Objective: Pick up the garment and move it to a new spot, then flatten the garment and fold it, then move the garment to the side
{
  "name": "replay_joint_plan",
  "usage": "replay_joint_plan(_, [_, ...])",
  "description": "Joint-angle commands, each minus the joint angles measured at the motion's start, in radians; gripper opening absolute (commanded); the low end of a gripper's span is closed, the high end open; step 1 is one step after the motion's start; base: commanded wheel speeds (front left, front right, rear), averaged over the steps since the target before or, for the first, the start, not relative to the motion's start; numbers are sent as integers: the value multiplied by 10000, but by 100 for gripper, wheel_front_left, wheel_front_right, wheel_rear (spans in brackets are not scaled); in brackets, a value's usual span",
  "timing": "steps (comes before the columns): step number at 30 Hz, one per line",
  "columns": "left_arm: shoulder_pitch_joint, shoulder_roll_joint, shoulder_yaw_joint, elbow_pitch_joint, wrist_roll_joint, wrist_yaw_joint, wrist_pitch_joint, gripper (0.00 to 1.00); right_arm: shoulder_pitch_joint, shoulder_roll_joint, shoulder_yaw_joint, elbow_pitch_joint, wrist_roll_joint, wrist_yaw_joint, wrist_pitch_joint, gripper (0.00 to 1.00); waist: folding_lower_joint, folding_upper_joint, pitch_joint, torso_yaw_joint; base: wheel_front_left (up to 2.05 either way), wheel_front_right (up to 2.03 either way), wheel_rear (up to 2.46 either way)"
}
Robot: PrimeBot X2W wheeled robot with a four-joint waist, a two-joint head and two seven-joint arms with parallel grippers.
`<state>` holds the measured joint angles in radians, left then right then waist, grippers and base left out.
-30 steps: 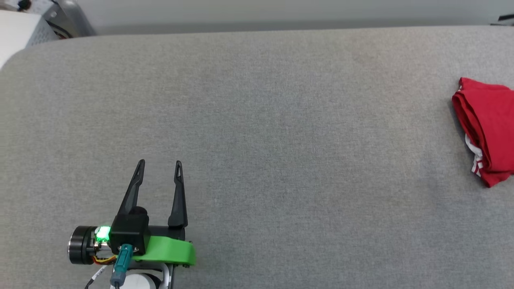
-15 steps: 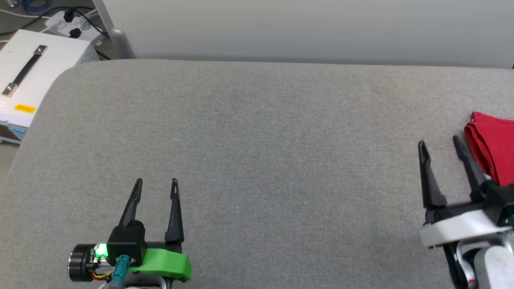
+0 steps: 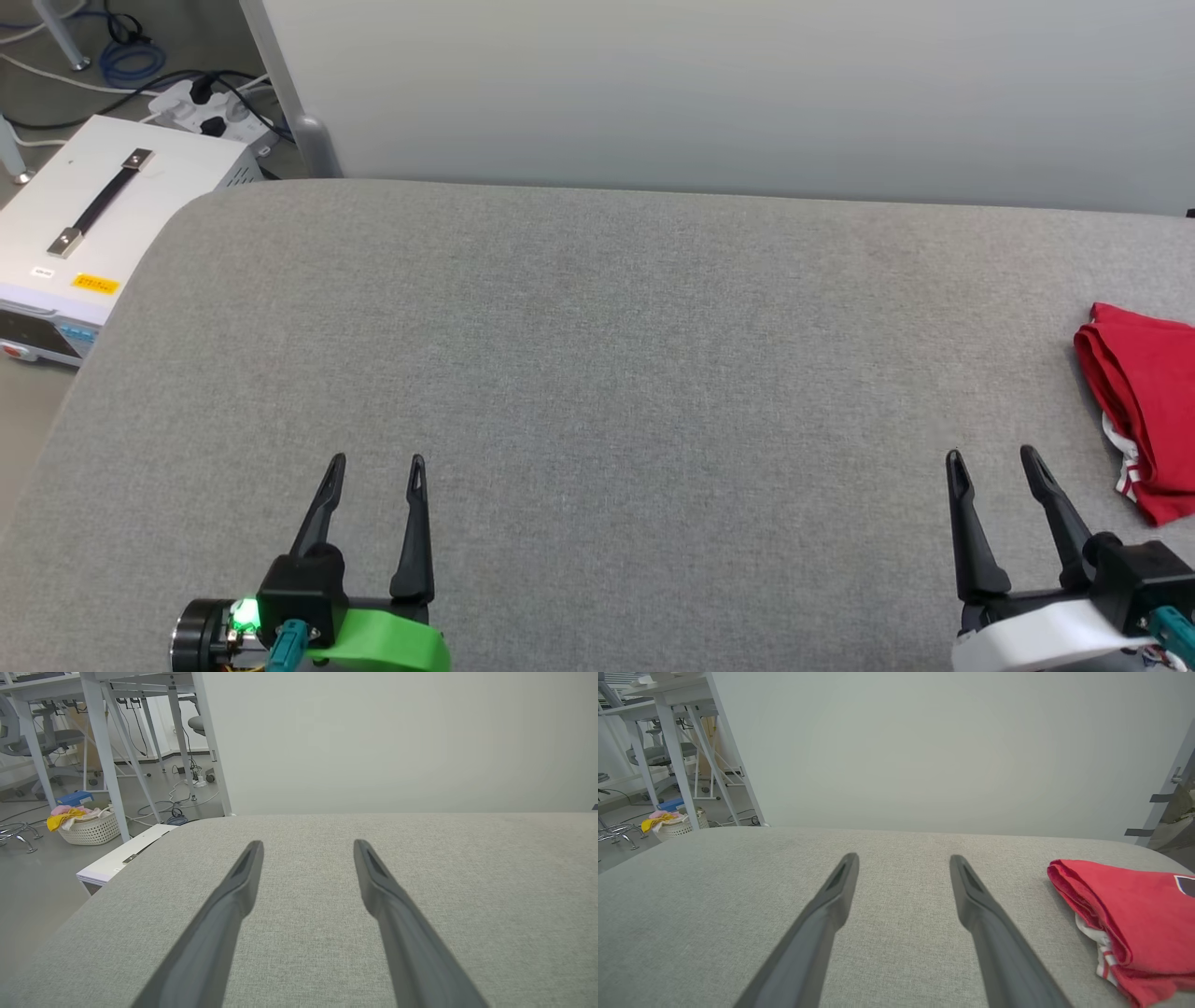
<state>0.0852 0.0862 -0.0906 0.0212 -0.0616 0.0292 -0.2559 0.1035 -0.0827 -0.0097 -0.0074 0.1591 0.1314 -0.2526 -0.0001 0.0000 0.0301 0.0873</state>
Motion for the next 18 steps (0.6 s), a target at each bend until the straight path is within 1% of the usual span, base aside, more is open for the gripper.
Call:
replay_joint_plan(1, [172,-49,30,19,0,-65,-59,100,187,51,-28,-70,17,-7,-89,100,1,0,-49,-12,0,0,0])
replay_joint_plan(14, [362,-97,96,134,66,-221,-59,100,507,250,-102,-218,-3,-7,-90,100,1,0,-170,-98,0,0,0])
replay_joint_plan(15, [216,-37,58,113,6,-177,8,0,391,217,-88,-159,-3,0,10,0,1,0,-170,-99,0,0,0])
replay_joint_plan(18, [214,-35,40,111,6,-175,16,0,391,211,-88,-157,-2,0,20,0,1,0,-171,-101,0,0,0])
